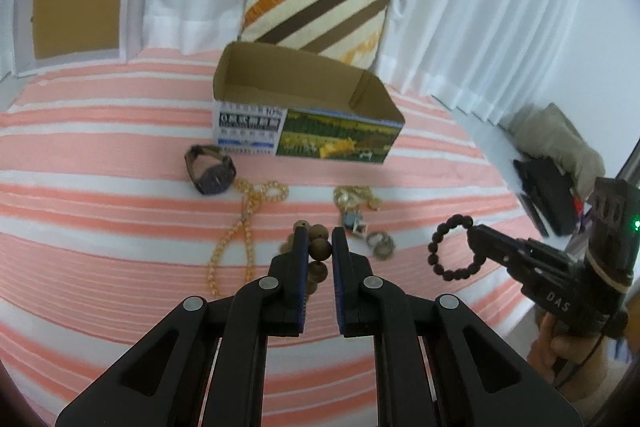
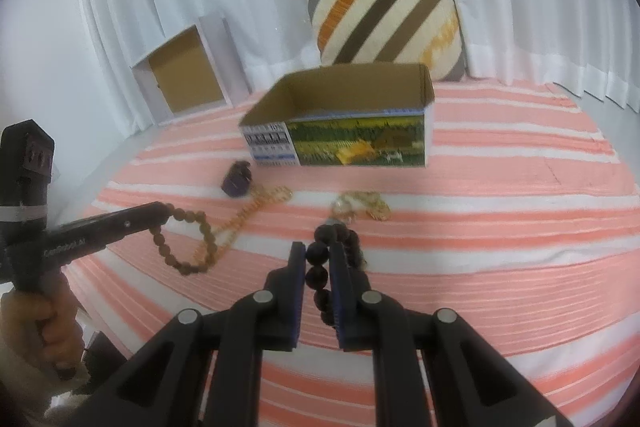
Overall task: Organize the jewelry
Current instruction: 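Carry both bead bracelets over the box and lower them inside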
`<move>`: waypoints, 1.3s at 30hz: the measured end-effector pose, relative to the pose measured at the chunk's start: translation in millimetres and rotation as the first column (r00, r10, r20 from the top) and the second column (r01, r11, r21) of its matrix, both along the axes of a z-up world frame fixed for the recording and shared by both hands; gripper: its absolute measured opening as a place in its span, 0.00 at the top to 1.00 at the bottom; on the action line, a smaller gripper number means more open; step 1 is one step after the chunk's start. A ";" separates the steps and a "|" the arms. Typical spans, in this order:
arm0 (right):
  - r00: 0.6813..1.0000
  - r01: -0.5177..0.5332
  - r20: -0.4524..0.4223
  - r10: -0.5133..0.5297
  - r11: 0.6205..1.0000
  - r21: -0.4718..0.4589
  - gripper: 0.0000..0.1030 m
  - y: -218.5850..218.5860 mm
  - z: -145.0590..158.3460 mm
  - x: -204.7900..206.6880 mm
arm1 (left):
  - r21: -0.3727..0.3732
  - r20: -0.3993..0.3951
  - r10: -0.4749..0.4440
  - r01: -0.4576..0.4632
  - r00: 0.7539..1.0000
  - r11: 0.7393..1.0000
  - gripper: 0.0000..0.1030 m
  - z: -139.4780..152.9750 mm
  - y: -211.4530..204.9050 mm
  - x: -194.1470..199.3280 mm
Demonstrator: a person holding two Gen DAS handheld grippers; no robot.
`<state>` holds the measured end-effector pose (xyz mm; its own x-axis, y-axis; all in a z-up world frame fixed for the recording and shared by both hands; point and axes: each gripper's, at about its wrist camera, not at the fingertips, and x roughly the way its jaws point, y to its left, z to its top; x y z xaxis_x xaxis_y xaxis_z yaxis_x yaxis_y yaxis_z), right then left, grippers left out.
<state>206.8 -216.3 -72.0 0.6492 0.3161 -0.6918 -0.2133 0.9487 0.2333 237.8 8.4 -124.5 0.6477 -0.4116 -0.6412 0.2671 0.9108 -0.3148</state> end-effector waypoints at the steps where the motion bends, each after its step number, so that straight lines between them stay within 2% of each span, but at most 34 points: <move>1: 1.000 -0.001 0.005 0.001 1.000 0.003 0.88 0.0 2.9 -0.1 | 0.000 0.002 0.003 -0.003 1.000 1.000 0.91 1.9 0.2 -0.2; 7: 0.999 -0.008 0.040 0.007 1.000 0.004 0.88 4.3 20.6 -0.7 | 0.015 0.036 0.025 -0.026 0.999 1.000 0.91 18.7 -2.7 2.0; 27: 0.992 -0.008 0.124 0.007 1.000 0.011 0.88 6.5 56.7 24.4 | 0.038 0.066 0.044 -0.046 0.997 0.998 0.91 42.2 -8.5 25.7; 39: 0.987 -0.026 0.160 0.021 0.999 0.026 0.88 2.3 82.0 64.2 | 0.062 0.101 0.015 -0.022 0.995 0.998 0.91 77.2 -16.3 68.8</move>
